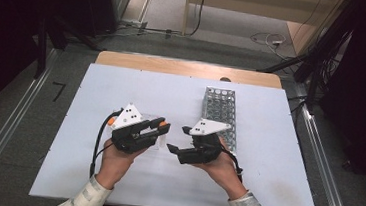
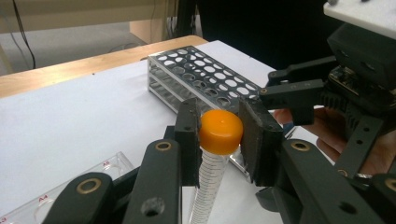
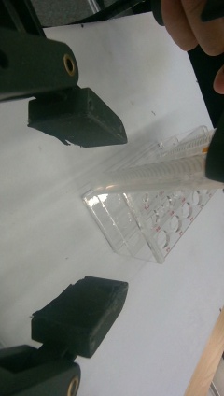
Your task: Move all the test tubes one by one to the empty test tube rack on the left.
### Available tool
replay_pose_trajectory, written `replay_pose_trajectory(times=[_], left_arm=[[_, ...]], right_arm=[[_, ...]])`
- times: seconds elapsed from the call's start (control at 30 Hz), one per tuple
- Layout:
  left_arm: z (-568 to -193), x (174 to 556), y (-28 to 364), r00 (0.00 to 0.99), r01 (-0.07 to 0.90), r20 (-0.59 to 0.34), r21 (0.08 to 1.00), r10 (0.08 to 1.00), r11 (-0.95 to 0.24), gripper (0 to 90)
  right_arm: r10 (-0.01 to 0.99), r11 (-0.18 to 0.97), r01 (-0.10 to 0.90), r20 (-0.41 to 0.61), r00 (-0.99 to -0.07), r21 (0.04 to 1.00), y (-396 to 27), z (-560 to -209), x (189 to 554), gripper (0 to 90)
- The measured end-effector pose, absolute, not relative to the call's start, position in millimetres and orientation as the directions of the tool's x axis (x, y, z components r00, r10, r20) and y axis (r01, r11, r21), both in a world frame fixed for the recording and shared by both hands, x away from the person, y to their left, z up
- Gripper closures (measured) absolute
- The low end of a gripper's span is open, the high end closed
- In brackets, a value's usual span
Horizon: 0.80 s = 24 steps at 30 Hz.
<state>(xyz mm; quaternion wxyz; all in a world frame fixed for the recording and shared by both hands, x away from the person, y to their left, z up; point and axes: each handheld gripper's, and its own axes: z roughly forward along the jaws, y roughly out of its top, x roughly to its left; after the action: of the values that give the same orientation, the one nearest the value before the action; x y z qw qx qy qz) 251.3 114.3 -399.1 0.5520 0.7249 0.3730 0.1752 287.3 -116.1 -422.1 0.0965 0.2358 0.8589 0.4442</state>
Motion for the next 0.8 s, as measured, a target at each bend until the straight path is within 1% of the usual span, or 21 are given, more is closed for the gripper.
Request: replay_pose_trajectory(times=[0.33,0.8], left_arm=[[-387,251,128,0.639,0.327,-0.152,0.941,0.754,-0.087,70.1],[-386,252,152,0.580,0.314,-0.139,0.947,0.803,-0.063,70.1]], right_arm=[[0.497,0.477,0.321,0.050,-0.867,0.818,-128,-421,282,22.4],[0.529,0.446,0.337,0.060,-0.846,0.829,-143,-420,281,21.9]])
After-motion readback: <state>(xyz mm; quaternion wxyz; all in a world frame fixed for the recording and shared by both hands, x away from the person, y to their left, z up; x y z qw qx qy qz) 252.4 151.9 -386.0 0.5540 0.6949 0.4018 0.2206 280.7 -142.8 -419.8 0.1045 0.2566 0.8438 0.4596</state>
